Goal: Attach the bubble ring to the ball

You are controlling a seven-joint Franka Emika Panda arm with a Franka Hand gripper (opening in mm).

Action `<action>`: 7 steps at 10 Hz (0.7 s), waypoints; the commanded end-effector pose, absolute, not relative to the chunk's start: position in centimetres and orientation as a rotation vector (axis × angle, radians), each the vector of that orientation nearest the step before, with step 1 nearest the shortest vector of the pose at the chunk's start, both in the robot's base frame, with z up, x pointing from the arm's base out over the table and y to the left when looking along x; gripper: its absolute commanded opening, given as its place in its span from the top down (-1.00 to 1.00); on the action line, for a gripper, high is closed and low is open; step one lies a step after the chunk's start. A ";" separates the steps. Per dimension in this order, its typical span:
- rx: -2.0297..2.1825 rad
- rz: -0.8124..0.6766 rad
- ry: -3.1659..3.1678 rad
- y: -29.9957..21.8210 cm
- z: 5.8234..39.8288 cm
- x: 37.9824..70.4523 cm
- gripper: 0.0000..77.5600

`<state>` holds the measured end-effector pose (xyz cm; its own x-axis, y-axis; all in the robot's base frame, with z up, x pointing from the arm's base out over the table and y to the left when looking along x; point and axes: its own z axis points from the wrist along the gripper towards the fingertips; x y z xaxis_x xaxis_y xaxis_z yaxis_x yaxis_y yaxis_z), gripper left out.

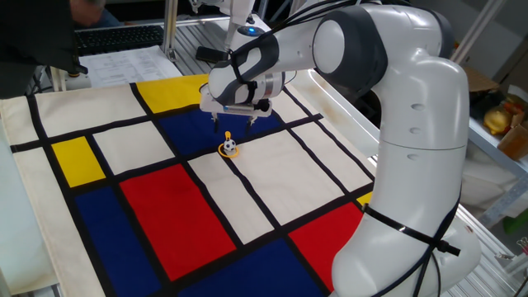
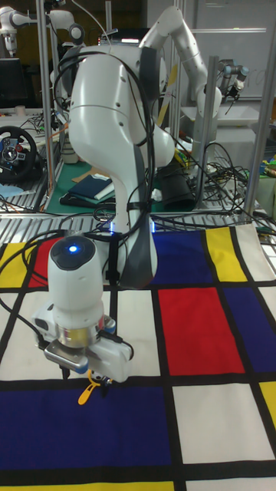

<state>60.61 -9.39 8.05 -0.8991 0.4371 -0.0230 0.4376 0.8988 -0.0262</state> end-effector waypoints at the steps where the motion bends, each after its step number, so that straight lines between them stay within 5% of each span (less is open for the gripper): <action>1: 0.425 0.011 3.144 -8.7 12.6 59.0 -1.00; 7: 0.371 0.009 3.150 -7.5 13.8 58.1 -1.00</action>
<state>58.53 -7.85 13.06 -0.9665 0.2554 0.0264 0.2555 0.9668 -0.0031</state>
